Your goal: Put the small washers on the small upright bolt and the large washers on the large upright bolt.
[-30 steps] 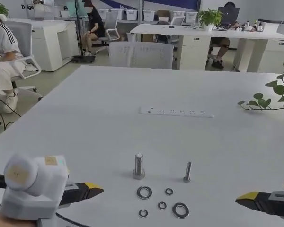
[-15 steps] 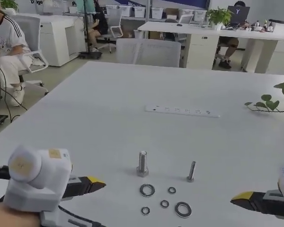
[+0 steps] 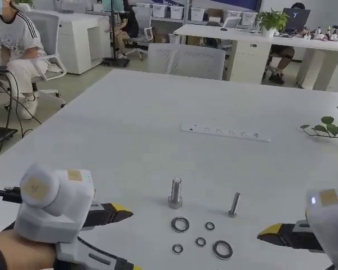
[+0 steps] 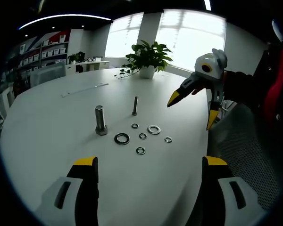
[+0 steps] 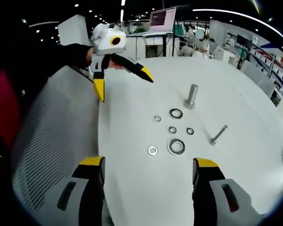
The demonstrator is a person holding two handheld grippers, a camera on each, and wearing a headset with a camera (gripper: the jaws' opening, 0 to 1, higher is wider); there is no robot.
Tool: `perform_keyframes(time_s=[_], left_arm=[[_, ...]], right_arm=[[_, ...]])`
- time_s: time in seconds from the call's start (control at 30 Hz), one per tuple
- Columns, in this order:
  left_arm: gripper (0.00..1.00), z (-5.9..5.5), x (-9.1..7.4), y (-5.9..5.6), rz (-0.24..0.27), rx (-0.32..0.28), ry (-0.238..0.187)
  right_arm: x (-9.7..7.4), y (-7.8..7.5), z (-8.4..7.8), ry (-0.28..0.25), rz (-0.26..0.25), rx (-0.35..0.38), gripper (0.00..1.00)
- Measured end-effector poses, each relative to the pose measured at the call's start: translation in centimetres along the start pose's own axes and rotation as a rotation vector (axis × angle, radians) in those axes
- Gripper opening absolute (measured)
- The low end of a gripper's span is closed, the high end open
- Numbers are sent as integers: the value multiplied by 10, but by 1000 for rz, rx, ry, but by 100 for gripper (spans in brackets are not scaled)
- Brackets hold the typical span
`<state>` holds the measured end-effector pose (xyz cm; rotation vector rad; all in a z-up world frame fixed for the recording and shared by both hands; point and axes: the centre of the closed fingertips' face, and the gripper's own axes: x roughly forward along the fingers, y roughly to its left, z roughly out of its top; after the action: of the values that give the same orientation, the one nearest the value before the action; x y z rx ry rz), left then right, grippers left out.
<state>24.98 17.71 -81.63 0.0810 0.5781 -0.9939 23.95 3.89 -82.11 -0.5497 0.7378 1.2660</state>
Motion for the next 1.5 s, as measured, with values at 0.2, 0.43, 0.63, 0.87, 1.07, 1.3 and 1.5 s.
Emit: perform_keyframes(time_s=[0.2, 0.43, 0.63, 0.87, 1.07, 1.3, 1.5], left_arm=[[91, -1, 1, -2, -6, 6, 3], [90, 0, 1, -2, -6, 7, -2], [90, 1, 1, -3, -8, 9, -2], [89, 1, 2, -3, -14, 8, 2], [89, 1, 2, -2, -11, 8, -1], [88, 0, 3, -2, -9, 8, 3], [88, 0, 3, -1, -7, 12, 4]], right_arm=[[10, 2, 3, 56, 31, -53, 72], [18, 2, 7, 105, 57, -94, 60], [25, 0, 7, 157, 65, -128, 49], [34, -3, 3, 211, 71, -154, 39], [42, -4, -2, 268, 81, -186, 33], [52, -5, -4, 301, 87, -206, 27], [58, -9, -14, 374, 84, -253, 23]])
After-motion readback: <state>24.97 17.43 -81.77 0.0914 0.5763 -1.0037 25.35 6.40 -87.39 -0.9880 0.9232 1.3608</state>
